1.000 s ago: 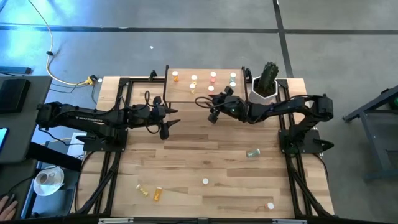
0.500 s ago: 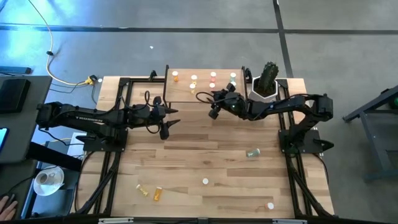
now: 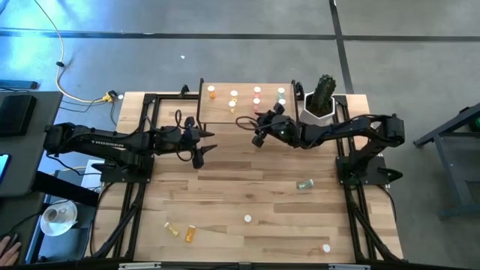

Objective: Pick and place medicine bottles onto shelf by color
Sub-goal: Put the left orange pill bottle on the shelf aligned with the other orange pill bottle

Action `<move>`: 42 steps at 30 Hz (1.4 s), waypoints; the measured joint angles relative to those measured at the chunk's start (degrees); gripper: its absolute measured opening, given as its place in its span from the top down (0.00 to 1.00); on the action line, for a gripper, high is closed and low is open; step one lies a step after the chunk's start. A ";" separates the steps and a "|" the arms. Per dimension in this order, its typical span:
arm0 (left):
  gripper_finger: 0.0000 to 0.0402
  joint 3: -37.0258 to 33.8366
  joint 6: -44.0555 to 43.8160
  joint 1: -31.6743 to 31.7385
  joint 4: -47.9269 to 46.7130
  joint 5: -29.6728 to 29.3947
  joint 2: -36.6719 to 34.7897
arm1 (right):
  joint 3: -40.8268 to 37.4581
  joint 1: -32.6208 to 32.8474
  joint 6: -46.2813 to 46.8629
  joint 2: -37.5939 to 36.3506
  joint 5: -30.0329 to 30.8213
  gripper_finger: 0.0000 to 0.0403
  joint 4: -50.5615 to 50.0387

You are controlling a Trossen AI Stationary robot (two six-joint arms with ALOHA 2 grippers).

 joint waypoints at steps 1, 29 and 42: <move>0.50 0.00 -0.11 -0.22 -0.26 0.00 0.00 | 0.01 0.59 0.00 -0.60 0.69 0.58 -0.84; 0.50 10.62 -28.07 -24.27 -27.80 0.04 -0.04 | -0.04 22.20 11.71 -12.00 -16.52 0.58 -23.53; 0.50 10.62 -60.41 -44.77 -28.98 -4.98 0.00 | -0.04 24.95 13.57 -11.95 -13.42 0.58 -23.88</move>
